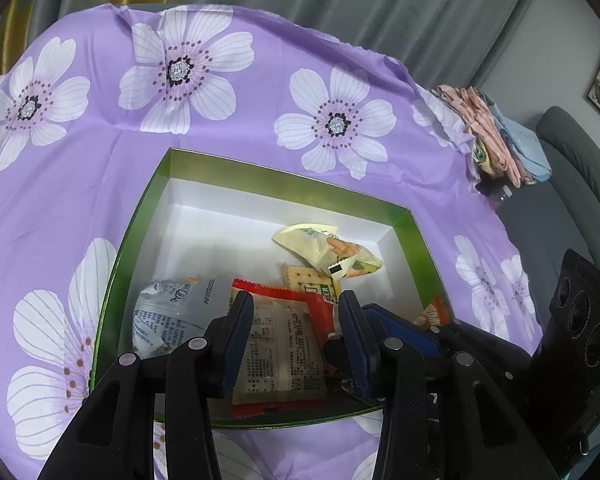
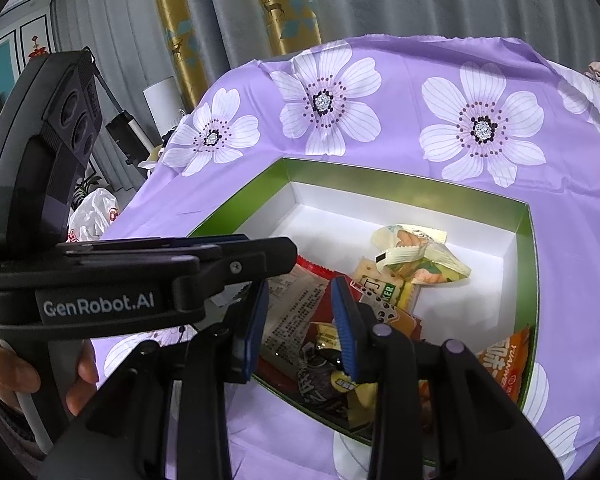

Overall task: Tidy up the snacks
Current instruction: 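Press the cracker pack down among the snacks with the right gripper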

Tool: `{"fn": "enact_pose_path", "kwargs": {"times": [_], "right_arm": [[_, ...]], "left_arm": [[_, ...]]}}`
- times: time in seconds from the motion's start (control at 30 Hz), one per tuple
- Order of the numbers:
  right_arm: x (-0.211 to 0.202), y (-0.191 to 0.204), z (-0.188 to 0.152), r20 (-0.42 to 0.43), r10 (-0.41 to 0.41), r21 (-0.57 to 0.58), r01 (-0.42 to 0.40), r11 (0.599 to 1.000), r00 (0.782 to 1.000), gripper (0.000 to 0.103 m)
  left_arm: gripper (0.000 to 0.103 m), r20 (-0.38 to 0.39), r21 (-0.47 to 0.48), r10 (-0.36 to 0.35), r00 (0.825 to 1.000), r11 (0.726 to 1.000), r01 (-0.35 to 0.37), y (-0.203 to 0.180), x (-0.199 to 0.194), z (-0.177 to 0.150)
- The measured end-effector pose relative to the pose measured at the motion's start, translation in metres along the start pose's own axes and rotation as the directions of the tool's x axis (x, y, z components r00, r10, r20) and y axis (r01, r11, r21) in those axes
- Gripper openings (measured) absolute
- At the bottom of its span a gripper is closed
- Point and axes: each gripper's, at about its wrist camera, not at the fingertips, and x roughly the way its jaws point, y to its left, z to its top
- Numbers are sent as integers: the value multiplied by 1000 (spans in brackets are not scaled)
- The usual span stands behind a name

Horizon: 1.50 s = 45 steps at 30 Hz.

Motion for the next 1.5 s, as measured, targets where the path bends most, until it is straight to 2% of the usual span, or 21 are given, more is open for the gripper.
{"fn": "enact_pose_path", "kwargs": {"times": [0.73,1.5], "right_arm": [[5,-7,0,-18,2,12,-1,1000,1000,33],[8,-6,4,-67,6,39,-4,999,998,37]], "left_arm": [[43,-15,7,9,1000,1000,-9,-1,8,1],[43,-31,19,19,999,1000,-18,0,12,1]]}}
